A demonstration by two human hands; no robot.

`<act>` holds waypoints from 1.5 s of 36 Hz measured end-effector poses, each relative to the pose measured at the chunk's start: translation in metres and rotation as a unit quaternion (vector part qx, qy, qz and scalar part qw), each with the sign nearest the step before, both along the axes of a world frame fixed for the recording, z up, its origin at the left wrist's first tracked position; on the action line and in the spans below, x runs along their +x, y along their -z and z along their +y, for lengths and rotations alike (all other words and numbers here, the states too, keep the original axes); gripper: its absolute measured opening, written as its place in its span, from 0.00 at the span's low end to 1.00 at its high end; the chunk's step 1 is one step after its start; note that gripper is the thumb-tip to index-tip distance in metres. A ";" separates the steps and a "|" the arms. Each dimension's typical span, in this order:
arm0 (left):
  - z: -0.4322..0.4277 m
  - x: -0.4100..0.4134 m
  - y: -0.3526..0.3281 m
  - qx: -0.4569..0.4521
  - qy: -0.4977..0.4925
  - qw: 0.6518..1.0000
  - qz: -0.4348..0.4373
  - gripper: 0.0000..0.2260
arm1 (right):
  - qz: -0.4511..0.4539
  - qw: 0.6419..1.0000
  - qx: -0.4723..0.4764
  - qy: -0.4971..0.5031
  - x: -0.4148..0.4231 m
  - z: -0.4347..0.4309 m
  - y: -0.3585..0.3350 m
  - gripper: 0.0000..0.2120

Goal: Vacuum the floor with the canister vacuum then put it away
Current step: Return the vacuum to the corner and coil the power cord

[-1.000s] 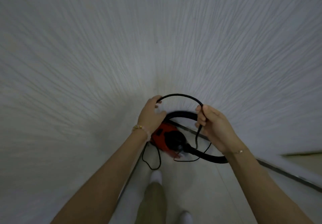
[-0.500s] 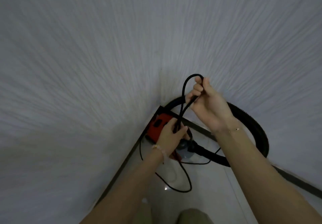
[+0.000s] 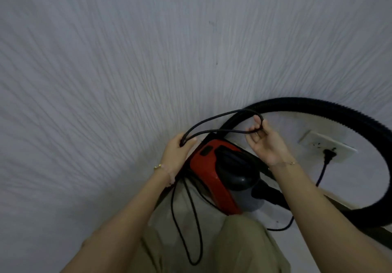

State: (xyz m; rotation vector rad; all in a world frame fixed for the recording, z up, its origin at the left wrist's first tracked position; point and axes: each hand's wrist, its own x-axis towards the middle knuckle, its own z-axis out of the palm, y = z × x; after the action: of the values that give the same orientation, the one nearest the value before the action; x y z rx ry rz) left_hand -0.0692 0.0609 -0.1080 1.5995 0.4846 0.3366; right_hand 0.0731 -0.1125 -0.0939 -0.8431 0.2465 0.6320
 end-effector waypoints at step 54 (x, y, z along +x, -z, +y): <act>-0.033 0.013 0.007 -0.084 0.063 0.994 0.013 0.16 | -0.284 0.938 -0.161 -0.121 -0.103 0.027 0.045 0.13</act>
State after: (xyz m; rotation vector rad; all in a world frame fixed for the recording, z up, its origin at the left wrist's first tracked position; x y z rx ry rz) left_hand -0.0563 0.0282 -0.1149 1.4638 0.4193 0.1752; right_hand -0.0298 -0.0853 -0.1392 -1.3479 -0.2930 0.5562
